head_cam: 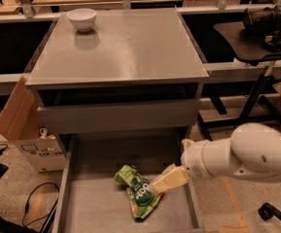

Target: Place green rice chip bag into middle drawer

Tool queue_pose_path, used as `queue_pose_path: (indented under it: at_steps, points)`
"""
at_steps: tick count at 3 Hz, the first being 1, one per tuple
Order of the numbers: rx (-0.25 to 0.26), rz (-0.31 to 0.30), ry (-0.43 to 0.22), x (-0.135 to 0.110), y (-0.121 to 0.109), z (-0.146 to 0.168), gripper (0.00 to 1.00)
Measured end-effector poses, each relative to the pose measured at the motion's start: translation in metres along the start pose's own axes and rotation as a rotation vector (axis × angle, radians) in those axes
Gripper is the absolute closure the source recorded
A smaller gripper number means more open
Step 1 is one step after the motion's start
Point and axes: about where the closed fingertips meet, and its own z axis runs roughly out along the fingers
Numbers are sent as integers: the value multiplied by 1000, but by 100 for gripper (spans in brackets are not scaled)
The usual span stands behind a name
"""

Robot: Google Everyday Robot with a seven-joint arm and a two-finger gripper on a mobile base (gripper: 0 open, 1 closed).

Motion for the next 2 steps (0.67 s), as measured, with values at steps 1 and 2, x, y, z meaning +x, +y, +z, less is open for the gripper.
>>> queue_pose_path:
  at_steps: [1, 2]
  points:
    - [87, -123, -5, -61, -5, -63, 0]
    - [171, -218, -7, -124, -13, -103, 0]
